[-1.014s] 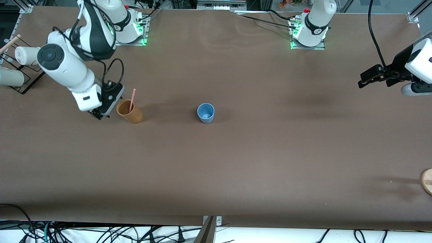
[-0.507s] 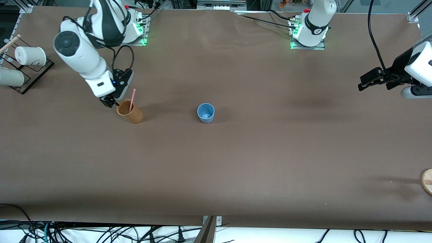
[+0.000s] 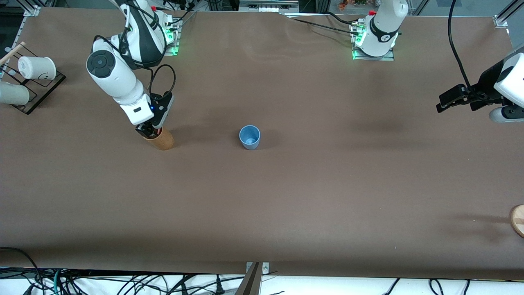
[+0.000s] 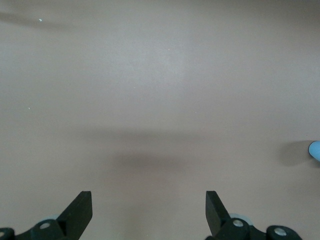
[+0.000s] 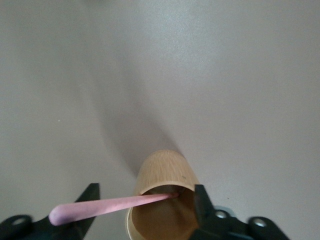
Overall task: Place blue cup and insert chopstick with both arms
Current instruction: 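Grasp the pink chopstick with the right gripper and lift it out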
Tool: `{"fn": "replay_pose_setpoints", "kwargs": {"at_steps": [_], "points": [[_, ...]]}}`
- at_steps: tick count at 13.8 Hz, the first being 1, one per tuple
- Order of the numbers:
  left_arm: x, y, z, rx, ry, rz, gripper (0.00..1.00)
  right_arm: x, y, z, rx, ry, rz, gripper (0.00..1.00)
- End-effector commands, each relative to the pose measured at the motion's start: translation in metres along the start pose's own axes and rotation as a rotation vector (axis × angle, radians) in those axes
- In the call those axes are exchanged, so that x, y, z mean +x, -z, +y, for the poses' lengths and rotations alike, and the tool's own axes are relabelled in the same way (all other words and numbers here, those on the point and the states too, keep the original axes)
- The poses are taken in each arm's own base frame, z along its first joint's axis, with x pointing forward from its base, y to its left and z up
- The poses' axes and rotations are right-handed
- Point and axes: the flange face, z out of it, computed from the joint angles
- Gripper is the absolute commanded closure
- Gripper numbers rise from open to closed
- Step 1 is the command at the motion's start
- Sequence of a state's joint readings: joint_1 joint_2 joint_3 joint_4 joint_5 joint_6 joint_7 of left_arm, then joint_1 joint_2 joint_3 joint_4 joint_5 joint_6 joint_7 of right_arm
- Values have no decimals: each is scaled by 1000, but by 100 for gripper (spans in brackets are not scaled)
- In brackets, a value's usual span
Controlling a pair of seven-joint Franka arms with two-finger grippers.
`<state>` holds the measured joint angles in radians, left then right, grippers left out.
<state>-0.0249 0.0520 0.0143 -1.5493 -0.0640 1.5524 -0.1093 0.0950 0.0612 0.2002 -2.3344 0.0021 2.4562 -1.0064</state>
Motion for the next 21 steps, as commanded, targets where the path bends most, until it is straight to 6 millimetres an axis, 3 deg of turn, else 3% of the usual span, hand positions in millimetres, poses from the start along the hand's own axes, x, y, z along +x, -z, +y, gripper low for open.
{"fn": "replay_pose_setpoints", "kwargs": {"at_steps": [1,4,6,8,10,13,15,18,21], "points": [[5,5,1,-14,-25,9,0,1,1,-3,-14,21,11,65],[5,5,0,-15,-22,9,0,1,3,-3,-15,21,11,98],[5,5,1,-17,-25,9,0,1,9,-2,-21,20,13,100],[5,5,1,-17,-25,9,0,3,29,2,-56,15,28,100],[5,5,0,-18,-23,9,0,8,65,11,-55,6,29,100],[5,5,1,-20,-22,9,0,27,144,38,-26,5,21,100],[5,5,1,-20,-23,7,0,40,183,44,5,-21,72,100],[5,5,3,-20,-27,9,0,77,207,47,59,-81,173,100],[5,4,3,-20,-26,7,0,150,185,32,118,-215,193,100]]}}
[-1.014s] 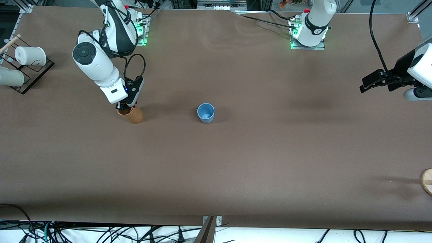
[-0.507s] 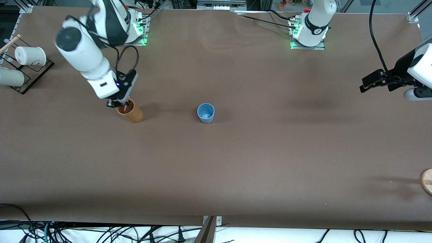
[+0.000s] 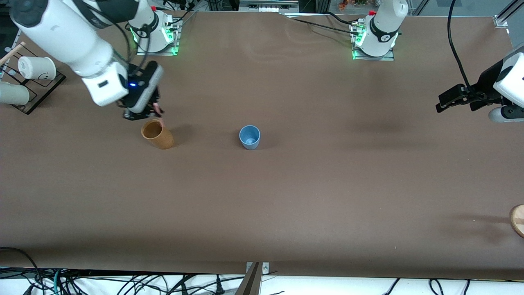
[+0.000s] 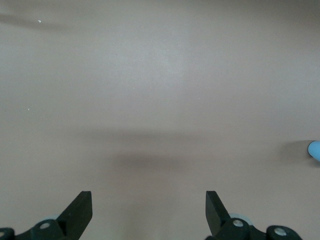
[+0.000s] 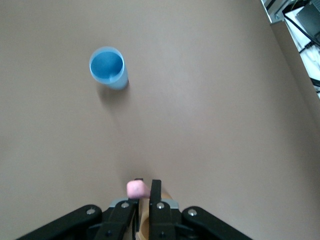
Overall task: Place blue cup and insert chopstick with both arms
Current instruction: 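Move the chopstick over the blue cup and lower it inside, then open the right gripper and withdraw it from the blue cup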
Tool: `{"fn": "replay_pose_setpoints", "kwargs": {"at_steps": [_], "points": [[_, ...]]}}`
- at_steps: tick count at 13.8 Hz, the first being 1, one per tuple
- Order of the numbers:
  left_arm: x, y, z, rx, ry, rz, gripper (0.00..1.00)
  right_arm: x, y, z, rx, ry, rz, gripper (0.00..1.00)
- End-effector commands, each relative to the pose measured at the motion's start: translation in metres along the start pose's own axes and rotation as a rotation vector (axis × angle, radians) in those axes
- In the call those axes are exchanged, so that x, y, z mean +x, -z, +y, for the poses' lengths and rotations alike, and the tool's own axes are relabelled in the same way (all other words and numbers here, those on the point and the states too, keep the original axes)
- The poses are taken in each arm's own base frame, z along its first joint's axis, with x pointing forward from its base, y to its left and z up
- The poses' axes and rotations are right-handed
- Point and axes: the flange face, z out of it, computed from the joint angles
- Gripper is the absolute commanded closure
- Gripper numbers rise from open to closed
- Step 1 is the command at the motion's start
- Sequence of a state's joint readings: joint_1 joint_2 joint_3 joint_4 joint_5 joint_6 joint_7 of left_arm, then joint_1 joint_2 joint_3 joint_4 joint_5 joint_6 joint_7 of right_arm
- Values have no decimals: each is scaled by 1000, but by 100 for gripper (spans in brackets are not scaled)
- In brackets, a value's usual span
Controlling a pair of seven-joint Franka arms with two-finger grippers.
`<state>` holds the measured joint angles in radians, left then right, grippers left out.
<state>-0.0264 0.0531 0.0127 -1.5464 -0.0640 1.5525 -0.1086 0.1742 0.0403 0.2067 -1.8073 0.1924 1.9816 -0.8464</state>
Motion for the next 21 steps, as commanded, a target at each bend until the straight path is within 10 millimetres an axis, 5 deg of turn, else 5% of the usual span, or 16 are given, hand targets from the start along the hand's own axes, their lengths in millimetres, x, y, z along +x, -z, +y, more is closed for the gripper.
{"fn": "replay_pose_setpoints", "kwargs": {"at_steps": [1,4,8,16,17,18,19,21], "points": [[5,5,1,-20,-23,7,0,68,-47,-19,57,-139,18,100],[5,4,0,-19,-21,6,0,127,-93,-69,34,-314,86,100],[5,4,3,-19,-26,5,0,172,-128,-100,-5,-384,93,100],[4,4,4,-19,-26,7,0,171,-175,-97,-53,-376,53,100],[5,4,4,-19,-26,5,0,167,-183,-97,-51,-377,46,91],[5,4,4,-19,-26,5,0,161,-190,-95,-50,-383,33,67],[4,4,4,-19,-27,7,0,157,-189,-89,-53,-393,27,8],[4,4,4,-19,-26,7,0,152,-177,-83,-64,-400,24,0]]}}
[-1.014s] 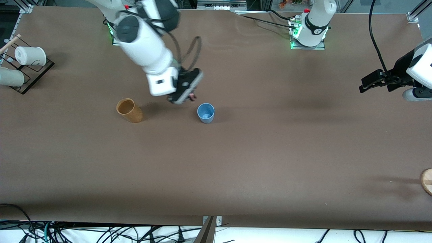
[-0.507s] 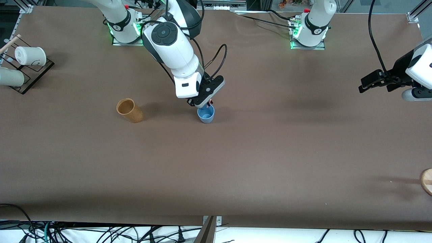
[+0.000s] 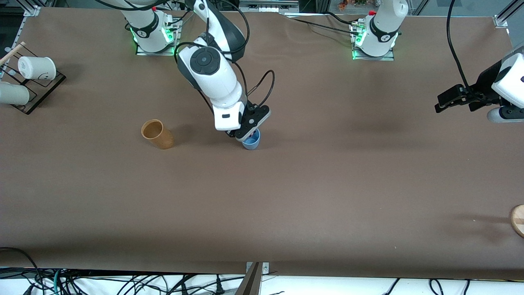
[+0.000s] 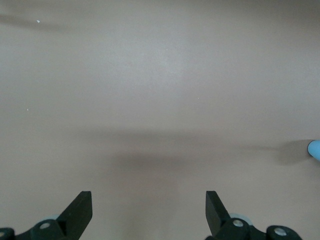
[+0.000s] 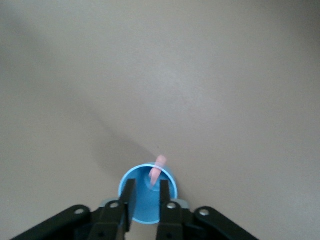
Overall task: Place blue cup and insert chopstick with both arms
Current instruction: 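Open the right gripper and withdraw it from the blue cup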
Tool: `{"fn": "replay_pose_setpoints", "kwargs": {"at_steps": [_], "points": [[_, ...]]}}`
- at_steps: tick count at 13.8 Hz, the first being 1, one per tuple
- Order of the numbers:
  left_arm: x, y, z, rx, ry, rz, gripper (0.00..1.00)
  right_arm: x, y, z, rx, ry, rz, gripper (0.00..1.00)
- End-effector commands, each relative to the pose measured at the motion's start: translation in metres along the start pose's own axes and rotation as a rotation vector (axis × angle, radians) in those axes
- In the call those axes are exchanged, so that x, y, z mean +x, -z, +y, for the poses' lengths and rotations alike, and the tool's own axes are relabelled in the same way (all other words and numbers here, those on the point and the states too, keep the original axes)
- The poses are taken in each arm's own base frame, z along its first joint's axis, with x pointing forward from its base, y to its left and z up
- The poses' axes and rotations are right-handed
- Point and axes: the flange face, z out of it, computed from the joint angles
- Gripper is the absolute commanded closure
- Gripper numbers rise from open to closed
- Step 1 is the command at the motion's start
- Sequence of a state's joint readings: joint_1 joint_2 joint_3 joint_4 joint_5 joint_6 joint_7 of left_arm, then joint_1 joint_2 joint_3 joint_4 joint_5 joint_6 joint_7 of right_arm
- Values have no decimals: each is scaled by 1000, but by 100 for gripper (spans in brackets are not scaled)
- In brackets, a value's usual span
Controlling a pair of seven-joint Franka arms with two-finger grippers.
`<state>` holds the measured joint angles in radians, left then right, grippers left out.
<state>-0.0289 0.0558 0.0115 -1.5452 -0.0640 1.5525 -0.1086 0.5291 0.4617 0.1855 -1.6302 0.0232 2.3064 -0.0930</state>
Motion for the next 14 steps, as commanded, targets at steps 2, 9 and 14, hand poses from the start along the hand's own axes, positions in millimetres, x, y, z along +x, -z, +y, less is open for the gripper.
{"fn": "replay_pose_setpoints", "kwargs": {"at_steps": [2,9,14], "points": [[4,6,2,-20,-24,8,0,-5,38,15,-29,-28,-1,0],[4,5,3,-20,-25,8,0,-103,186,169,-131,-315,-47,0],[4,5,3,-20,-27,8,0,-195,260,252,-124,-531,-153,0]]}}
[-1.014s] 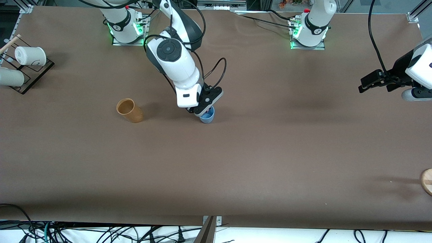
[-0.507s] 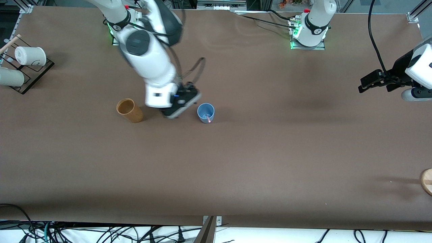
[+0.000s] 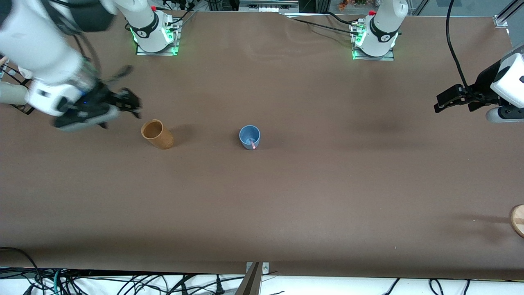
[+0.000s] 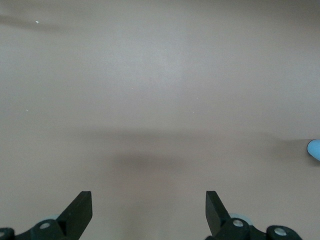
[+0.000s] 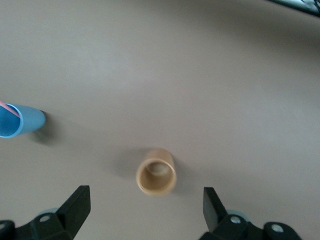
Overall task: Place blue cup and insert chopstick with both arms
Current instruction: 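Open the right gripper and withdraw it from the blue cup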
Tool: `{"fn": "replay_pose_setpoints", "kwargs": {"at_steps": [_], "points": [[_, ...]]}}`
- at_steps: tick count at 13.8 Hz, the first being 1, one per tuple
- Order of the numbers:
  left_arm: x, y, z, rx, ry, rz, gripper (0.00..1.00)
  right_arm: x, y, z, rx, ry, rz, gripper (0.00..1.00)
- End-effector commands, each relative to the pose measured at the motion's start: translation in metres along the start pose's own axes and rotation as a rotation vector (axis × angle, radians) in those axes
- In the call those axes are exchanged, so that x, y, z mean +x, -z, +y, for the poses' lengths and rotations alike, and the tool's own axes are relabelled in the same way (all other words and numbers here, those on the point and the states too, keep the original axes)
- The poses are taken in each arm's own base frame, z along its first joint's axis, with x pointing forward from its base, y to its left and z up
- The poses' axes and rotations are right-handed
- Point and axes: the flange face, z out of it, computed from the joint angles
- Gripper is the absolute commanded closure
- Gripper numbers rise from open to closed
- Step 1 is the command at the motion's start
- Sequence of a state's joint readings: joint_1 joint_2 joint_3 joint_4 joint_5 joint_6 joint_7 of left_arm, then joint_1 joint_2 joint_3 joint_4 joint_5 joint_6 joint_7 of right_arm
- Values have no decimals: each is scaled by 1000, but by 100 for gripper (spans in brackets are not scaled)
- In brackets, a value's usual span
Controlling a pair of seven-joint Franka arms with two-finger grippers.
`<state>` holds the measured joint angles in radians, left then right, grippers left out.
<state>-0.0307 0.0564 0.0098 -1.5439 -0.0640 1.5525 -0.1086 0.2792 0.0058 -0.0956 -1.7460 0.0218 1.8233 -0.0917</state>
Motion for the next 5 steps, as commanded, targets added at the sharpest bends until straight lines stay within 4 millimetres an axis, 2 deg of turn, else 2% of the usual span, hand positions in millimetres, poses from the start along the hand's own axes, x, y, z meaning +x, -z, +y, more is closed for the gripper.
{"fn": "replay_pose_setpoints", "kwargs": {"at_steps": [1,5], "points": [[4,4,1,-19,-21,6,0,-27,12,41,14,-61,-35,0],[4,4,1,-19,-23,6,0,-33,19,50,14,-60,-37,0]]}}
